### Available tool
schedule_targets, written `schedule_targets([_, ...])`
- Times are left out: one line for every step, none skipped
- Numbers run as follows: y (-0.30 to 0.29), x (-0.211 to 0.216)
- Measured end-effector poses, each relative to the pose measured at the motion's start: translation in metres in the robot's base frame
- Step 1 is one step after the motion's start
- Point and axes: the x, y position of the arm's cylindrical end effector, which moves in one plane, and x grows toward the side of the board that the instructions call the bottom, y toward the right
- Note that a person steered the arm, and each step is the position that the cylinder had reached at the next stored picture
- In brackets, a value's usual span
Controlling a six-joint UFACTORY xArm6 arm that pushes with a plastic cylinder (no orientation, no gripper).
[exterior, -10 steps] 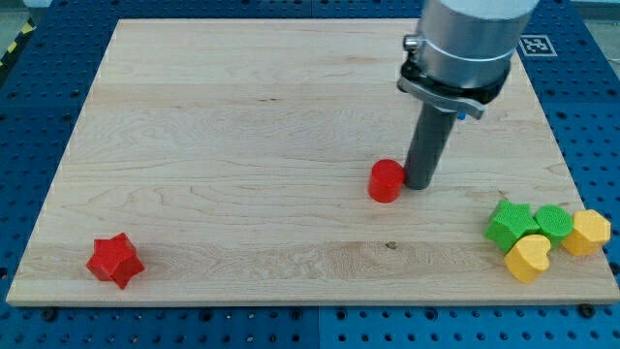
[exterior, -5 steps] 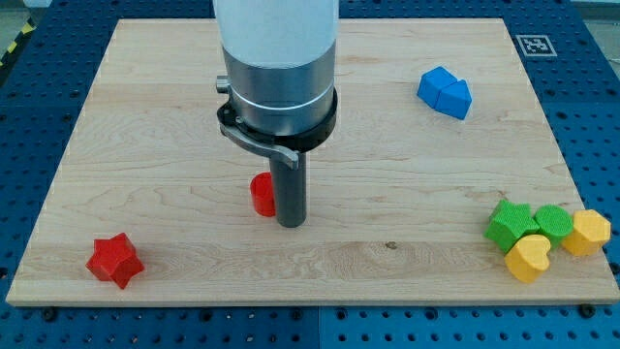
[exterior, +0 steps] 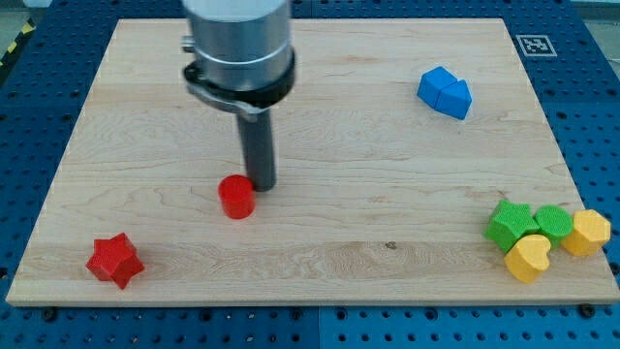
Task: Move the red circle towards bottom left
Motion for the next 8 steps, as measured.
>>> schedule_targets([-0.026,0.003])
schedule_targets([-0.034,0.012])
schedule_targets([-0.030,0.013])
schedule_targets([-0.009,0.024])
schedule_targets([-0.009,0.029])
schedule_targets([-0.014,0.029])
schedule_targets([-0.039,0.030])
schedule_targets([-0.063,0.045])
